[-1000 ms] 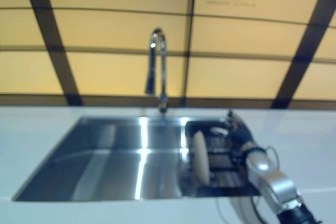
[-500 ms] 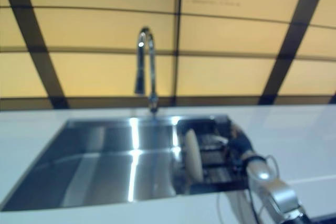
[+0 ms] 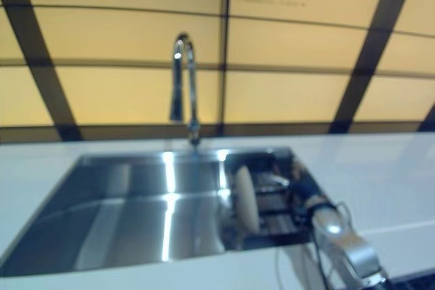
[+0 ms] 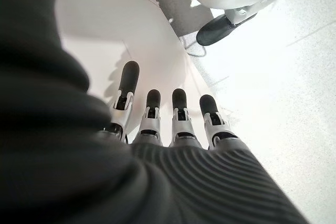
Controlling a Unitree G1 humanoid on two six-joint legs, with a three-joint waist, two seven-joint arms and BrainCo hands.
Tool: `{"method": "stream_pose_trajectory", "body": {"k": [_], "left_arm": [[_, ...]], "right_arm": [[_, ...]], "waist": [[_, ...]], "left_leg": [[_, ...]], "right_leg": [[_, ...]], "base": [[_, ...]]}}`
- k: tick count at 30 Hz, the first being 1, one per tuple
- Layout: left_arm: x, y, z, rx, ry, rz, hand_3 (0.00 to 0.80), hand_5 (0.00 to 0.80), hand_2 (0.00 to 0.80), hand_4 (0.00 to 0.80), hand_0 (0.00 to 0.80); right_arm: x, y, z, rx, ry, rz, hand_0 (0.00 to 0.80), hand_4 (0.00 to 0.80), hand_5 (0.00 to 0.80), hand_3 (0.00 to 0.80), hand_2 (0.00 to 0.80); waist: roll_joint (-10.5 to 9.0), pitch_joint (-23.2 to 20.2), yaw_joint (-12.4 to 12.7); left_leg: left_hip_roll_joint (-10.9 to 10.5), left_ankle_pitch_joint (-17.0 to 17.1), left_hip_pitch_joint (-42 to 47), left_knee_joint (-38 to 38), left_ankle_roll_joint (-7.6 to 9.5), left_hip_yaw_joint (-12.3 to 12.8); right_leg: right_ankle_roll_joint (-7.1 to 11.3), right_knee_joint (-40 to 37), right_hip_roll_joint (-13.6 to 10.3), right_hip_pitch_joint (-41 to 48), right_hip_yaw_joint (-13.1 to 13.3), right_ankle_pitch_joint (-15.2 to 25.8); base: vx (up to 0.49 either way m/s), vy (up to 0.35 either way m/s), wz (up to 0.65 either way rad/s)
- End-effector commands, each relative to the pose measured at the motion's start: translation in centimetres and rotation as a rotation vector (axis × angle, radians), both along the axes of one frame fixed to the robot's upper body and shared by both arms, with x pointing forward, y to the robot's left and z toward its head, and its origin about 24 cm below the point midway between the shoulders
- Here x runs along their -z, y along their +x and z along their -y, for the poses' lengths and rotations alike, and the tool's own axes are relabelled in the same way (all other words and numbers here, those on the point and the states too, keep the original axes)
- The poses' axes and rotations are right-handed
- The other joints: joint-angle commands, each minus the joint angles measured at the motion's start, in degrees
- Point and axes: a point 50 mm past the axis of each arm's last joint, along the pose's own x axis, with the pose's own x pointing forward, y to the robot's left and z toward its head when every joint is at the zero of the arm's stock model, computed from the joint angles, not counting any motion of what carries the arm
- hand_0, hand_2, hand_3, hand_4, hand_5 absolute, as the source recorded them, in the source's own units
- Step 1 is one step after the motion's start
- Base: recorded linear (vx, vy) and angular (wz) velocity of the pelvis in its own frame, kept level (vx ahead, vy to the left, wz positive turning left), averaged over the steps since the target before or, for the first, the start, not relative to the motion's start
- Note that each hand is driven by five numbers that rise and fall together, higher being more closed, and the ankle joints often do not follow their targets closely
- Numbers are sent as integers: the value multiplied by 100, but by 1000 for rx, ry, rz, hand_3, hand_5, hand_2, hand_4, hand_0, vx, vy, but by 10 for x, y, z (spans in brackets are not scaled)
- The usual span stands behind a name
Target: Take plates into dishwasher
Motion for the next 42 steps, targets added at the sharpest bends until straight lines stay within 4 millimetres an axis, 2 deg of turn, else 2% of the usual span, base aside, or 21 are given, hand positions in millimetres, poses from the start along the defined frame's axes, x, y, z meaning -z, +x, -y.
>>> {"method": "stream_pose_trajectory", "body": {"k": [1,8,29,42], "left_arm": [[-11,36,-6,21,28,91,0,0,0,0,0],[-11,38,0,32,18,97,0,0,0,0,0],[-11,46,11,89,10,95,0,0,0,0,0],[-11,48,14,107,10,82,0,0,0,0,0]], "right_arm": [[-21,-4,-21,-84,48,89,0,0,0,0,0],[6,-8,-32,-87,104,-33,0,0,0,0,0],[45,-11,-63,-134,127,-73,0,0,0,0,0],[56,-6,-61,-88,152,-68,0,0,0,0,0]], "waist": [[14,15,1],[27,30,-6],[75,89,98],[86,88,158]], "left_leg": [[-259,-292,-168,20,384,242],[-255,-301,-151,20,415,284],[-285,-331,-108,20,477,145],[-285,-335,-103,20,485,85]], "right_leg": [[468,373,-55,441,70,-783],[481,457,-61,408,85,-815],[546,564,-132,399,59,-862],[567,587,-151,404,-6,-876]], "base": [[-1,17,-7],[1,3,0],[0,0,0],[0,0,0]]}}
